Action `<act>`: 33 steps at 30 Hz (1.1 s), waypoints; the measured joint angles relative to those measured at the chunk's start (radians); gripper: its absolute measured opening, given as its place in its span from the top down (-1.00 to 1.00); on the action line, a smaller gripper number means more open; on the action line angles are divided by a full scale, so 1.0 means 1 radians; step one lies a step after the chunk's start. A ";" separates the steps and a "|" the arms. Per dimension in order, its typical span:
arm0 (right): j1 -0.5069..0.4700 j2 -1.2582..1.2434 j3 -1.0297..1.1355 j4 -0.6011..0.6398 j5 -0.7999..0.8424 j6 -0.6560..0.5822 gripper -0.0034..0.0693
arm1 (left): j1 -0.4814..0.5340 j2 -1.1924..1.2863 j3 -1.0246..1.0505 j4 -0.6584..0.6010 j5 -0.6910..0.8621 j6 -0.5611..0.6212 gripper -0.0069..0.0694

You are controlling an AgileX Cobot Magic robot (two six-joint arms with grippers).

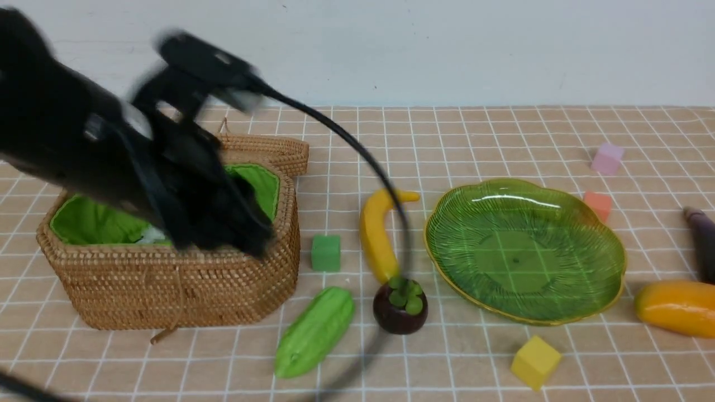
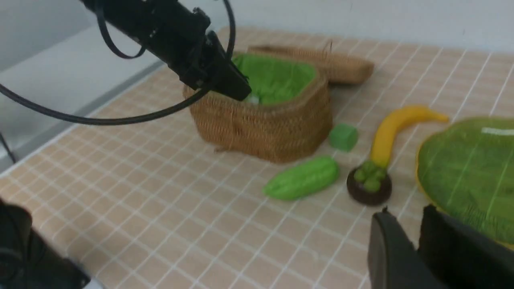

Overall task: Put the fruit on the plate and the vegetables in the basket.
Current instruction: Take a chayote with your left arm and place it on the basket on the left.

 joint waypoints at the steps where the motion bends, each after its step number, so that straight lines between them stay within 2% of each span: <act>1: 0.000 0.000 0.000 -0.002 0.018 0.003 0.52 | -0.037 0.015 0.000 0.005 0.030 -0.049 0.75; 3: 0.000 0.000 0.000 -0.002 0.031 0.004 0.52 | -0.106 0.064 0.000 0.028 0.061 -0.131 0.84; 6: 0.000 0.000 0.000 -0.002 0.039 0.006 0.51 | -0.172 0.178 0.000 0.089 0.069 -0.219 0.70; 9: 0.000 0.000 0.000 0.006 0.039 0.006 0.51 | -0.187 0.281 0.000 0.154 0.042 -0.270 0.33; 11: 0.000 0.000 0.000 0.014 0.039 0.006 0.51 | -0.187 0.334 0.000 0.215 0.002 -0.316 0.01; 12: 0.000 0.000 0.000 0.014 0.039 0.006 0.51 | -0.187 0.338 0.000 0.215 0.002 -0.316 -0.02; 13: 0.000 0.000 0.000 0.019 0.039 0.006 0.51 | -0.187 0.365 0.000 0.276 -0.031 -0.359 -0.25; 14: 0.000 0.000 0.000 0.020 0.039 0.006 0.51 | -0.187 0.379 0.000 0.323 -0.057 -0.393 -0.38; 17: 0.000 0.000 0.000 0.024 0.040 0.006 0.50 | -0.187 0.399 0.000 0.408 -0.116 -0.455 -0.54; 21: 0.000 0.000 0.000 0.027 0.040 0.006 0.49 | -0.187 0.421 0.000 0.453 -0.168 -0.477 -0.55; 27: 0.000 0.000 0.000 0.027 0.040 0.006 0.48 | -0.187 0.493 -0.005 0.509 -0.188 -0.483 -0.31; 33: 0.000 0.000 0.000 0.032 0.046 0.006 0.48 | -0.187 0.508 -0.016 0.515 -0.175 -0.486 -0.21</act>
